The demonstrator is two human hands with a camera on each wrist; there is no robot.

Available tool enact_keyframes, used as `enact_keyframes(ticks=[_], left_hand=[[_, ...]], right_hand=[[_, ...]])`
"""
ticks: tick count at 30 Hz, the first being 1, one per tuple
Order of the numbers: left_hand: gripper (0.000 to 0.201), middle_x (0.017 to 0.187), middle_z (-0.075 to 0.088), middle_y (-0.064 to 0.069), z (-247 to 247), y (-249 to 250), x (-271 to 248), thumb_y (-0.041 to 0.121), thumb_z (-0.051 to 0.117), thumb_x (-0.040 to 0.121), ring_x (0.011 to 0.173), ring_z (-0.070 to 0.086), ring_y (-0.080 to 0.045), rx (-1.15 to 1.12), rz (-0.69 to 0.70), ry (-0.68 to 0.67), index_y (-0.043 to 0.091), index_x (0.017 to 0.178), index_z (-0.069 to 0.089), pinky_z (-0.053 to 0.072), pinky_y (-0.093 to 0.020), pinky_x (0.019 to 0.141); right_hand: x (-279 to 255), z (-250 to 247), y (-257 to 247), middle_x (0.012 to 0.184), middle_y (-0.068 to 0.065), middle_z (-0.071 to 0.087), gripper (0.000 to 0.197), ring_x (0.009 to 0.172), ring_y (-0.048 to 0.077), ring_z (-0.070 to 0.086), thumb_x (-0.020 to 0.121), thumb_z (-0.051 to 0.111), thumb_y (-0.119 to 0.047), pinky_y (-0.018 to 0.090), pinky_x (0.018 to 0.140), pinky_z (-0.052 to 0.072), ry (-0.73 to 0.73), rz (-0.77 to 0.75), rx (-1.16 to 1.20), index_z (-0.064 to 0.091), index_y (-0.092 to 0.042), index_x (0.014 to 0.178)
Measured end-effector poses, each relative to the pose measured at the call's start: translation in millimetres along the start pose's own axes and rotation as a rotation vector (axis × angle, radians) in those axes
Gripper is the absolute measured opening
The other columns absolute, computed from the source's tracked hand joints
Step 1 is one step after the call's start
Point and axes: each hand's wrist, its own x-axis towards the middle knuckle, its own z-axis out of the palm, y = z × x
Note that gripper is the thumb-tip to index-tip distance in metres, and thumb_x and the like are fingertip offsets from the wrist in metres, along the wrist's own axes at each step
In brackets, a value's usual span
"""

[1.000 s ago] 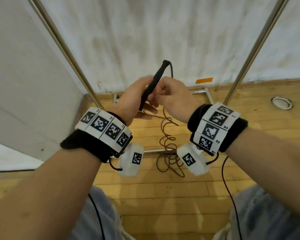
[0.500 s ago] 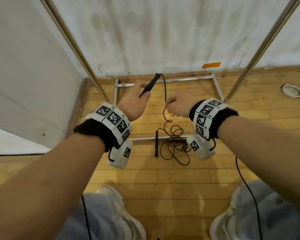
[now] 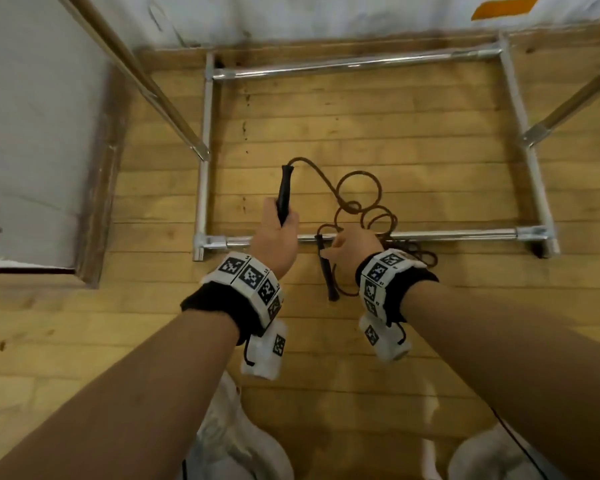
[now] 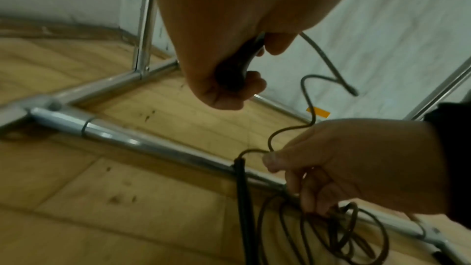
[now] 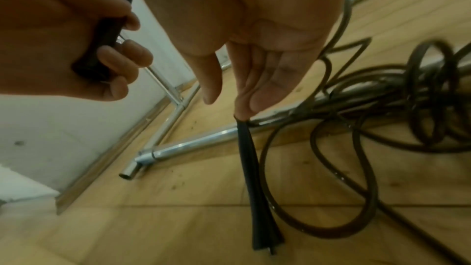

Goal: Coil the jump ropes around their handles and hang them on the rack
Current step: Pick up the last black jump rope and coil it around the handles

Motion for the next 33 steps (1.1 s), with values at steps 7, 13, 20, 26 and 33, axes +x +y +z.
enact_keyframes(ticks=[7, 13, 20, 26, 33], left_hand=[[0.018, 0.07, 0.047, -0.001, 24.5, -57.0, 18.8, 0.021, 0.048, 0.097, 0.058, 0.046, -0.017, -0.011, -0.153, -0.031, 0.029, 0.085, 0.038, 0.038, -0.031, 0.056], [0.032, 0.088, 0.05, -0.003, 9.2, -45.5, 29.2, 0.007, 0.061, 0.082, 0.077, 0.052, -0.02, 0.052, -0.308, -0.093, 0.021, 0.099, 0.039, 0.048, -0.036, 0.066], [0.009, 0.075, 0.053, -0.008, -29.0, 51.1, -1.4, 0.01, 0.058, 0.08, 0.065, 0.048, -0.021, -0.146, -0.235, -0.292, 0.01, 0.085, 0.05, 0.039, -0.032, 0.059], [0.008, 0.062, 0.055, -0.002, -72.4, 160.2, -71.1, 0.007, 0.057, 0.09, 0.048, 0.045, -0.013, 0.009, 0.047, -0.403, 0.011, 0.083, 0.057, 0.034, -0.022, 0.043], [0.017, 0.069, 0.058, -0.002, -104.2, 235.9, -138.8, 0.02, 0.049, 0.098, 0.044, 0.056, -0.009, 0.212, 0.265, -0.157, 0.014, 0.082, 0.053, 0.05, -0.021, 0.044]], right_hand=[[44.4, 47.1, 7.7, 0.074, 0.002, 0.058, 0.022, 0.067, 0.019, 0.055, 0.093, 0.05, -0.026, 0.023, 0.052, 0.039, -0.038, -0.023, -0.038, 0.058, -0.014, 0.076], [15.2, 41.2, 8.0, 0.053, -0.004, 0.052, 0.022, 0.049, 0.011, 0.049, 0.086, 0.06, -0.03, 0.021, 0.046, 0.039, -0.202, -0.03, 0.462, 0.061, -0.016, 0.07], [-52.4, -51.0, -37.5, 0.062, 0.003, 0.052, 0.021, 0.046, 0.013, 0.047, 0.093, 0.055, -0.022, 0.022, 0.045, 0.038, -0.259, -0.123, 1.068, 0.058, -0.012, 0.075], [-150.0, -122.5, -69.3, 0.061, 0.007, 0.054, 0.03, 0.048, 0.014, 0.046, 0.098, 0.046, -0.03, 0.02, 0.045, 0.038, -0.144, -0.241, 1.312, 0.055, -0.008, 0.082], [-257.1, -188.7, -82.6, 0.057, 0.008, 0.056, 0.052, 0.054, 0.019, 0.052, 0.094, 0.046, -0.04, 0.029, 0.057, 0.04, 0.692, -0.555, 0.393, 0.063, 0.002, 0.07]])
